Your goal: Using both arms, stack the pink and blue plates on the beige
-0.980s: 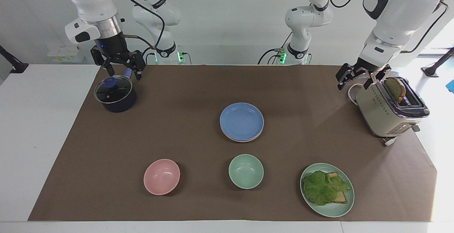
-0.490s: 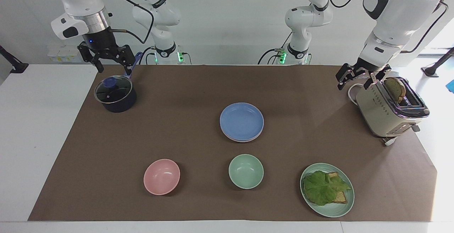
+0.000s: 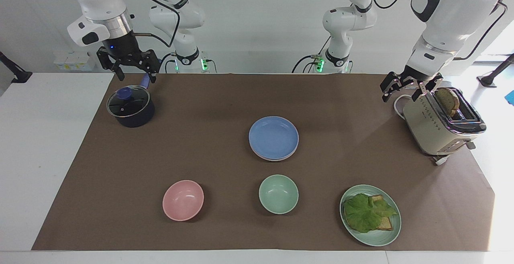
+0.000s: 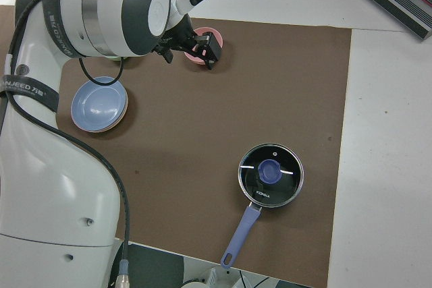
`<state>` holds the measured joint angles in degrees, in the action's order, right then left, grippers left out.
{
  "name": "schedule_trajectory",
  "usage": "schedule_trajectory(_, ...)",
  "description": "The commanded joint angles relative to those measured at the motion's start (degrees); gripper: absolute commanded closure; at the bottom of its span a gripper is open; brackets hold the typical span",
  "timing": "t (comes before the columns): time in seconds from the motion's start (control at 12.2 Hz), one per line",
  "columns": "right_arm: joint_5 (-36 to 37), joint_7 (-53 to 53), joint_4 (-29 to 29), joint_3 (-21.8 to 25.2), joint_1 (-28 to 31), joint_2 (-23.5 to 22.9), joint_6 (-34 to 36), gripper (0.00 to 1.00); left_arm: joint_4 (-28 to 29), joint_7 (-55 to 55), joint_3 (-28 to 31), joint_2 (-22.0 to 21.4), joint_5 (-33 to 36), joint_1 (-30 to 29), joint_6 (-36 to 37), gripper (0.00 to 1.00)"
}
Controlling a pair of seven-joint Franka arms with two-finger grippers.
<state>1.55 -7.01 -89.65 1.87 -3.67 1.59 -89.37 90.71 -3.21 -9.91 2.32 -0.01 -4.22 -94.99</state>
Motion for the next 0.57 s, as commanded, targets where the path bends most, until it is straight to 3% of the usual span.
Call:
schedule_trajectory(0.0, -0.8, 0.9, -0.5, 0.6, 0.2, 1.4, 2.0, 0.00, 0.0, 0.4, -0.4, -0.3, 0.7, -0.6, 0.7, 0.00)
schedule_trajectory(0.49, -0.8, 1.0, -1.1, 0.6, -0.2, 2.0, 3.1, 0.00, 0.0, 0.4, -0.4, -0.3, 0.7, -0.6, 0.7, 0.00)
